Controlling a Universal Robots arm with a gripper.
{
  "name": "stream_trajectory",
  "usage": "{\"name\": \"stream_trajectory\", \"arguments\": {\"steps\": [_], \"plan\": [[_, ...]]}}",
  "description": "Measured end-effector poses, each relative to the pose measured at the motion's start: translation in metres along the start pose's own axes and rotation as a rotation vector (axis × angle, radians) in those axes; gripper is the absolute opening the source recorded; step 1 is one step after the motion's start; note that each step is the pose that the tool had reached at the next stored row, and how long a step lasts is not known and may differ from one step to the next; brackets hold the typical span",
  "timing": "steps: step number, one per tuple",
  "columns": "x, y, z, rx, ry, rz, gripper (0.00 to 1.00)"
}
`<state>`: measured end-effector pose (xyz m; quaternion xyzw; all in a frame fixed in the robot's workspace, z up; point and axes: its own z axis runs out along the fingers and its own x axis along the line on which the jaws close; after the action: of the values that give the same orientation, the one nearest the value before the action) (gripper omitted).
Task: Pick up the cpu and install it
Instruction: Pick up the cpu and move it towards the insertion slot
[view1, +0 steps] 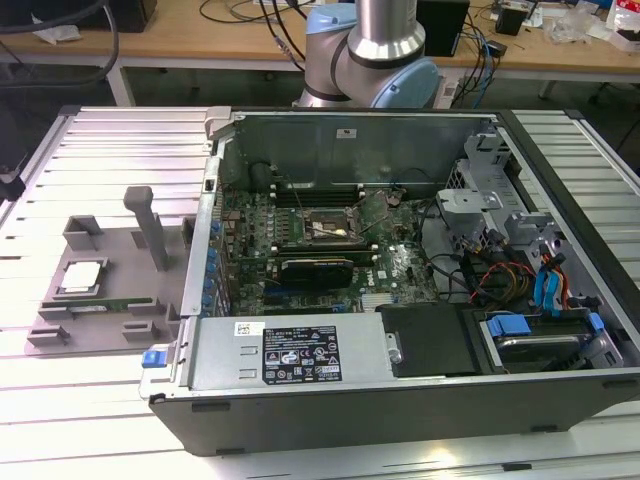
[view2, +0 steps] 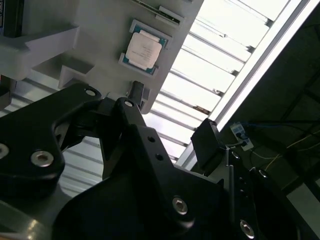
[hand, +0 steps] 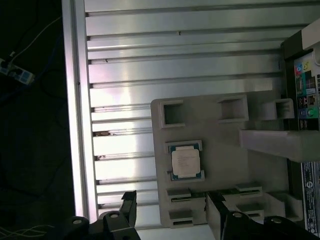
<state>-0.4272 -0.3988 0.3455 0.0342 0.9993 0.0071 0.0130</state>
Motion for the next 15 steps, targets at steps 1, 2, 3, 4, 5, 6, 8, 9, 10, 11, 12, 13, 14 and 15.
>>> {"name": "stream_trajectory", "arguments": {"steps": [1,2,3,4,5,6,8,9,10,11,12,13,14,15], "plan": [[-0.0001,0.0000,0.0010,0.0001,0.0001,0.000,0.66],[-0.0001,0.0000,0.0015,0.0000,0.0000,0.000,0.66],[-0.0002,0.0000,0.0021,0.0001,0.0000,0.000,0.66],[-0.0003,0.0000,0.0039,0.0000,0.0000,0.000,0.66],[-0.0004,-0.0001,0.0054,-0.0001,-0.0001,0.000,0.66],[-0.0005,-0.0001,0.0064,0.0000,-0.0001,0.000,0.66],[-0.0022,0.0000,0.0113,0.0001,0.0000,0.000,0.66],[-0.0028,0.0000,0.0127,0.0004,0.0000,0.000,0.66],[-0.0035,0.0000,0.0139,0.0012,-0.0002,0.000,0.66],[-0.0045,0.0001,0.0147,0.0032,-0.0002,-0.001,0.66],[-0.0055,0.0002,0.0153,0.0051,-0.0003,-0.003,0.66],[-0.0063,0.0003,0.0160,0.0068,-0.0004,-0.013,0.66],[-0.0063,0.0003,0.0163,0.0069,-0.0003,-0.028,0.66],[-0.0064,0.0002,0.0164,0.0076,-0.0001,-0.043,0.66]]}}
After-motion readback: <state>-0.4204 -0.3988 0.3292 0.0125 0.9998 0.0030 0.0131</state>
